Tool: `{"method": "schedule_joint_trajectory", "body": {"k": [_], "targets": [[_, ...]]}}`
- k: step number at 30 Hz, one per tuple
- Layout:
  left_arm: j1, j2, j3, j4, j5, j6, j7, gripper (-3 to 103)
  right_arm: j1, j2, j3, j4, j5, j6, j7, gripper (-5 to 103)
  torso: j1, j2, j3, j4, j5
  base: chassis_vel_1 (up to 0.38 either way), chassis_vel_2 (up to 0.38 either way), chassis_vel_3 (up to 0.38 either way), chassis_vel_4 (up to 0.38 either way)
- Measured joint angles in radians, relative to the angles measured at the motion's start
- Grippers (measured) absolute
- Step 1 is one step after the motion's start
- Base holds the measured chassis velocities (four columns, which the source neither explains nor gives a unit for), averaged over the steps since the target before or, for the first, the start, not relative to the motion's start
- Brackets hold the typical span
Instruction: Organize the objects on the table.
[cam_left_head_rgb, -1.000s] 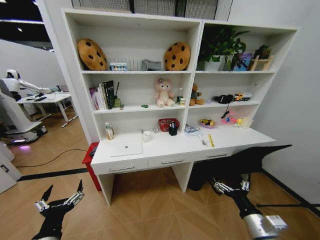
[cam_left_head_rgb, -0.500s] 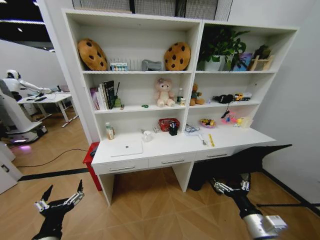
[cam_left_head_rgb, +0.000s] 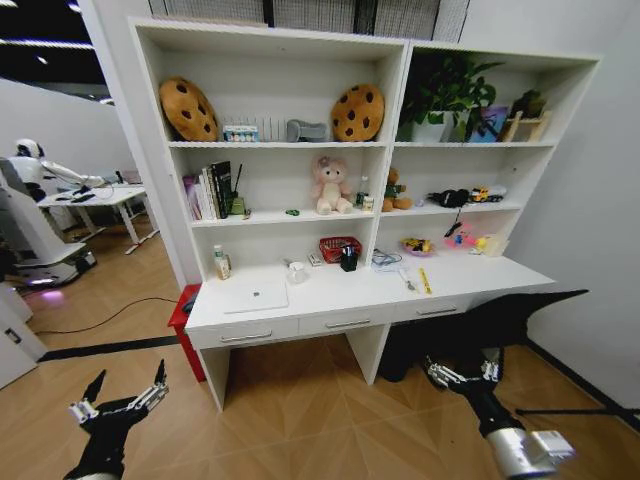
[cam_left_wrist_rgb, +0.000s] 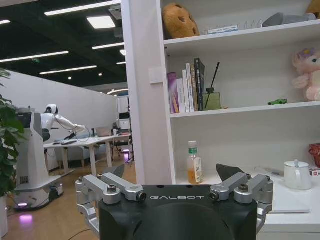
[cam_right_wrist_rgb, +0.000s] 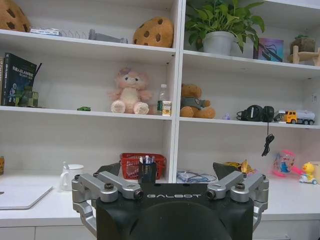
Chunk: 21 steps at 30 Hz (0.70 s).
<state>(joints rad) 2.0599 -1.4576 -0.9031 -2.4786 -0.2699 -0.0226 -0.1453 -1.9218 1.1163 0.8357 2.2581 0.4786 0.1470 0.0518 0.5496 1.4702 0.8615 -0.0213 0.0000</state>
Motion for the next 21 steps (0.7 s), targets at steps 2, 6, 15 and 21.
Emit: {"method": "schedule_joint_trajectory", "body": {"k": [2,6,15,21], "targets": [[0.000,0.000,0.000,0.000,0.000,0.000,0.000,100,0.000,0.000,0.000,0.000,0.000,0.000,0.000,100,0.000,0.000,0.000,0.0000,0.0000,0.000,0.000,0.000,0.000],[0.000,0.000,0.000,0.000,0.000,0.000,0.000,100,0.000,0.000,0.000,0.000,0.000,0.000,0.000,100,-0.004,-0.009,-0.005,-0.0001,0.0000,0.000,0.000,0.000,0.000],[0.000,0.000,0.000,0.000,0.000,0.000,0.000,100,0.000,0.000,0.000,0.000,0.000,0.000,0.000,100,-0.011,-0.024,-0.013,0.0003,0.0000,0.000,0.000,0.000,0.000],[0.000,0.000,0.000,0.000,0.000,0.000,0.000,100,0.000,0.000,0.000,0.000,0.000,0.000,0.000,100,-0.011,-0.024,-0.013,-0.0001,0.0000,0.000,0.000,0.000,0.000]]}}
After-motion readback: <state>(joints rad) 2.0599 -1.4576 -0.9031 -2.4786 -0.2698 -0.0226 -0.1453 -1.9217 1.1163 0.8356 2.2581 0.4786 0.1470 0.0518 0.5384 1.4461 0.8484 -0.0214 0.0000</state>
